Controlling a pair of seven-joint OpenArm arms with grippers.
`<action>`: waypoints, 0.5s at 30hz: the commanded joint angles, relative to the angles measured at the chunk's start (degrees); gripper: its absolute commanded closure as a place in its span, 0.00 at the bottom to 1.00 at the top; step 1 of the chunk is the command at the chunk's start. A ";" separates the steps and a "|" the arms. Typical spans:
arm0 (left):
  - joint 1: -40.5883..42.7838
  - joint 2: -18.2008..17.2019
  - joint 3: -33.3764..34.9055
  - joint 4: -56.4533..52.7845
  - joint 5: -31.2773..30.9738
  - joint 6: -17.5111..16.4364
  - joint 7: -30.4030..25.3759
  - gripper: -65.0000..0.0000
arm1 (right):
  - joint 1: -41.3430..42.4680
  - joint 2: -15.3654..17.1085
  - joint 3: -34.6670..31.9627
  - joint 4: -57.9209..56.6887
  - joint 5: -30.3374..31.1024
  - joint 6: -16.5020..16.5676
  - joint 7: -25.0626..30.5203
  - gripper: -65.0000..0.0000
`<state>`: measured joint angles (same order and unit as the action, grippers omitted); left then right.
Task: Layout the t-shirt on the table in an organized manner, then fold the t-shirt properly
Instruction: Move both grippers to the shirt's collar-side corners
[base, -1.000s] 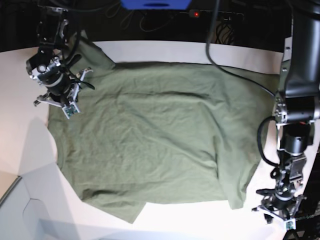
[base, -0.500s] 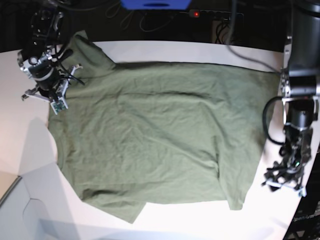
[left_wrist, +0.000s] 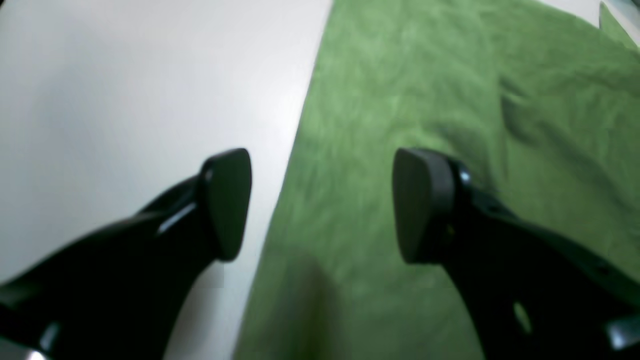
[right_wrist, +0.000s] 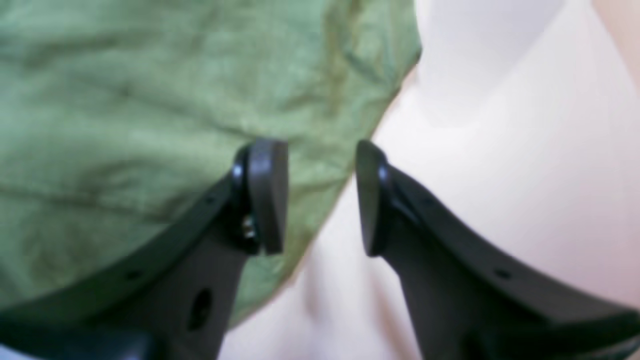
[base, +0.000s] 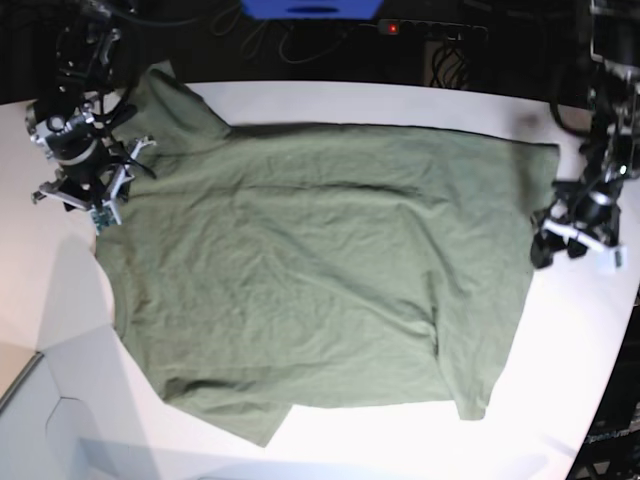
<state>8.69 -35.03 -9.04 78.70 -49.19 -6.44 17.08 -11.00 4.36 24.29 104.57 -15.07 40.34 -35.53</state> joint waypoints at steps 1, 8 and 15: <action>2.52 -0.97 -3.49 2.49 -0.79 0.41 -1.13 0.34 | 0.06 0.78 1.68 1.05 -0.53 -0.34 0.41 0.61; 18.87 6.41 -15.53 11.28 6.24 0.06 -0.95 0.34 | -0.12 0.61 3.62 1.05 -0.45 -0.34 0.41 0.61; 19.05 13.27 -15.80 10.49 21.72 -0.11 -0.95 0.34 | -0.29 -1.24 3.53 1.05 -0.45 -0.34 0.50 0.61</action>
<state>27.73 -20.69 -24.12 88.47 -27.42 -6.46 17.56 -11.75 2.39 27.44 104.57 -15.46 40.25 -35.90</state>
